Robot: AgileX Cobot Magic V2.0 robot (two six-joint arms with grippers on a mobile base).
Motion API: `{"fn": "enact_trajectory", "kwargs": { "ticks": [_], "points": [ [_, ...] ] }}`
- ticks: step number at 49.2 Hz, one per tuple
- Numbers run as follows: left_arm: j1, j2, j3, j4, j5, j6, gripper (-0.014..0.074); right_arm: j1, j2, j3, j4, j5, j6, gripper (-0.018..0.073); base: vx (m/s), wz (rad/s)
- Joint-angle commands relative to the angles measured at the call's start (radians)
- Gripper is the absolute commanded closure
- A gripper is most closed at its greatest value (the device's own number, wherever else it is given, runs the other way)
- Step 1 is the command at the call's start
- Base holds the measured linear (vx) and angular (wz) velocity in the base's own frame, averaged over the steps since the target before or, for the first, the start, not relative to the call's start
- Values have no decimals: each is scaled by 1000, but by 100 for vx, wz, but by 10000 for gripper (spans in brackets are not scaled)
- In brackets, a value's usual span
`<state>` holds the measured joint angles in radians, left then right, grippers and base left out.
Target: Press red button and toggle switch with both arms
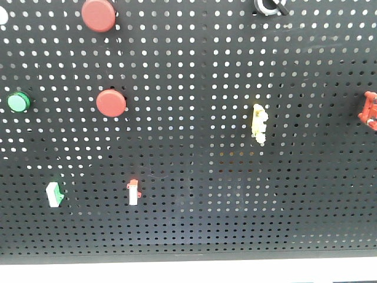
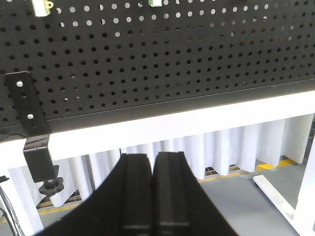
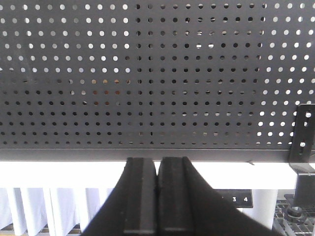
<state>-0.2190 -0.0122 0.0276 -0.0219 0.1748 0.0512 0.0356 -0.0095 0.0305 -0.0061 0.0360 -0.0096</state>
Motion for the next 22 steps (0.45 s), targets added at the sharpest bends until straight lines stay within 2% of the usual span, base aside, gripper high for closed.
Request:
{"fn": "enact_trajectory", "kwargs": {
  "ticks": [1, 22],
  "points": [
    [1, -6, 34, 0, -81, -9, 595, -7, -18, 11, -11, -73, -2, 562, 0, 0],
    [1, -6, 34, 0, -81, -9, 595, -7, -18, 11, -11, -73, -2, 562, 0, 0]
  ]
}}
